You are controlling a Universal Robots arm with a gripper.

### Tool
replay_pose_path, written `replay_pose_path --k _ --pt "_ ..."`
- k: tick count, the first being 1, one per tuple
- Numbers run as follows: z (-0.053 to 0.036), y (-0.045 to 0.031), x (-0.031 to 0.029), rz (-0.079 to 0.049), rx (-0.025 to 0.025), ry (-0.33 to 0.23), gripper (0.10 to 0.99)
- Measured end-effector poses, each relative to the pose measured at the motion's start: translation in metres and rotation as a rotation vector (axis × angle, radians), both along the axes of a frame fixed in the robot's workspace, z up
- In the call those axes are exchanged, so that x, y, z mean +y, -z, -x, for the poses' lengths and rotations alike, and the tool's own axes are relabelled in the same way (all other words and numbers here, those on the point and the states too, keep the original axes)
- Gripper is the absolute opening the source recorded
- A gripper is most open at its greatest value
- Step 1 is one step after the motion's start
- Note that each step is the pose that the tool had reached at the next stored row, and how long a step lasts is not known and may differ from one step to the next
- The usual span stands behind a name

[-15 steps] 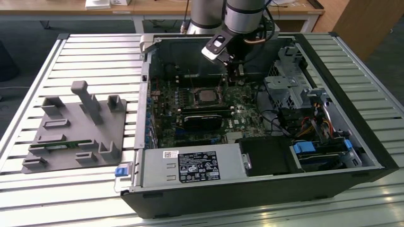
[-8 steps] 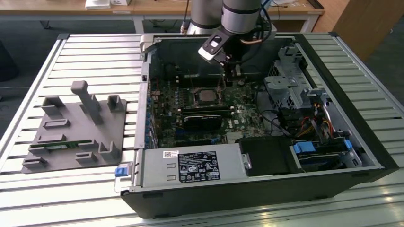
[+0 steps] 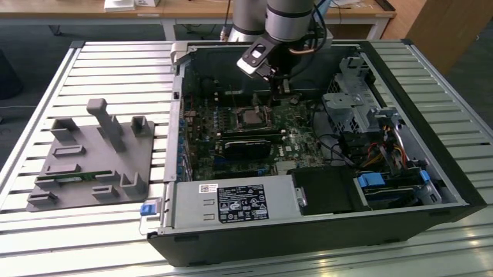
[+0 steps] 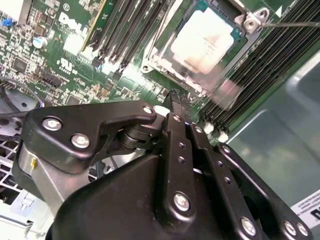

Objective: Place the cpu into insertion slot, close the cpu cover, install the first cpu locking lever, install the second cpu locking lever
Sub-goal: 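Close the cpu cover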

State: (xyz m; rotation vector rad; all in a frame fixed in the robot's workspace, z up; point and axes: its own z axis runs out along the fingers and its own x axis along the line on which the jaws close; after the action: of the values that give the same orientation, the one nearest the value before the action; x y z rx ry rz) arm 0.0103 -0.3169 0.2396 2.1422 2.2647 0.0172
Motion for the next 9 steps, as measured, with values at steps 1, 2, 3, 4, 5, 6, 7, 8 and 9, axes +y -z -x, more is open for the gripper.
replay_pose_path --k 1,2,3,4,5,6,7,8,9 --pt "0.0012 0.0001 0.0 0.0 0.0 0.0 0.118" --pt "0.0022 0.0003 0.0 0.0 -0.0001 0.0 0.118" --pt "0.0031 0.0006 0.0 0.0 -0.0001 0.0 0.118" --pt "0.0038 0.0013 0.0 0.0 -0.0002 0.0 0.118" --pt "0.0043 0.0022 0.0 0.0 -0.0001 0.0 0.118" --pt "0.0054 0.0033 0.0 0.0 0.0 0.0 0.118" --pt "0.0069 0.0047 0.0 0.0 -0.0001 0.0 0.118" --pt "0.0083 0.0059 0.0 0.0 0.0002 0.0 0.118" --pt "0.0103 0.007 -0.0001 0.0 0.0004 0.0 0.118"
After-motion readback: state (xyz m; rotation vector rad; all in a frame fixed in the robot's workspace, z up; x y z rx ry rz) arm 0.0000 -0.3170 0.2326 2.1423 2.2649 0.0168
